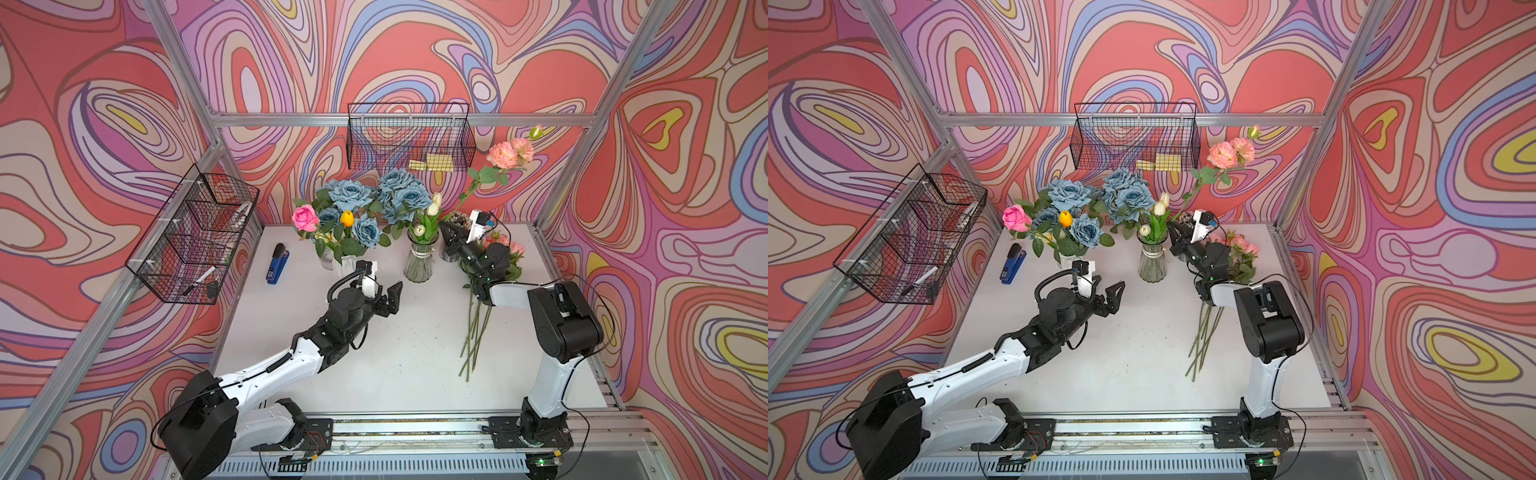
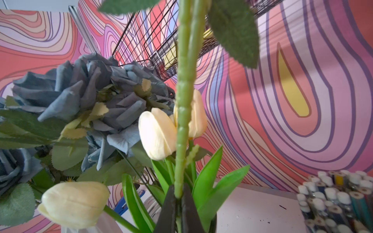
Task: Pick out pink flowers from the vase
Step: Pick up the flower from the vase.
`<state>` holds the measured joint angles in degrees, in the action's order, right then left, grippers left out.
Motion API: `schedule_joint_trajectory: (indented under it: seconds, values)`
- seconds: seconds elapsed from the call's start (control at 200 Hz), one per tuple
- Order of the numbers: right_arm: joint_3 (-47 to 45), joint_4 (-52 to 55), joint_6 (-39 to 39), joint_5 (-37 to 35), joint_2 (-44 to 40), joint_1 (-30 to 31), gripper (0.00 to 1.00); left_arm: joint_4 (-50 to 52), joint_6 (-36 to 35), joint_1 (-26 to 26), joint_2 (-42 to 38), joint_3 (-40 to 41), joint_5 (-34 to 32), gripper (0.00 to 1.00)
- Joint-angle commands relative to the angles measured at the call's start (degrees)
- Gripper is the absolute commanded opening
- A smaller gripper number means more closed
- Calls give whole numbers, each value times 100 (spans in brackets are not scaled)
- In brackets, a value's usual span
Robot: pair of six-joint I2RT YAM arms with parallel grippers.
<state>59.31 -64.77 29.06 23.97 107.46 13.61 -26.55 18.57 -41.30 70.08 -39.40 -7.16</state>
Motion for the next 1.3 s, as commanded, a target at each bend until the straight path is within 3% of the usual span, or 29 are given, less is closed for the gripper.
schedule_joint_trajectory:
  seconds: [0.0, 0.285, 0.556, 0.806, 1.297]
  values:
    - [303, 768, -592, 135, -398, 43, 0, -53, -531, -27, 250, -493, 266, 91]
    - [623, 2124, -1514, 161, -1175, 46, 0, -57, -1249, -14, 801, -1421, 419, 98]
    - [731, 2786, -1795, 162, -1861, 46, 0, -143, -1450, -19, 1113, -1982, 460, 100]
    - [882, 3333, -1909, -34, -2398, 46, 0, -129, -1567, -19, 1069, -1806, 168, 100]
    - [1216, 4645, -2036, -1032, -3164, 46, 0, 148, -1420, -8, 756, -945, -1151, 100]
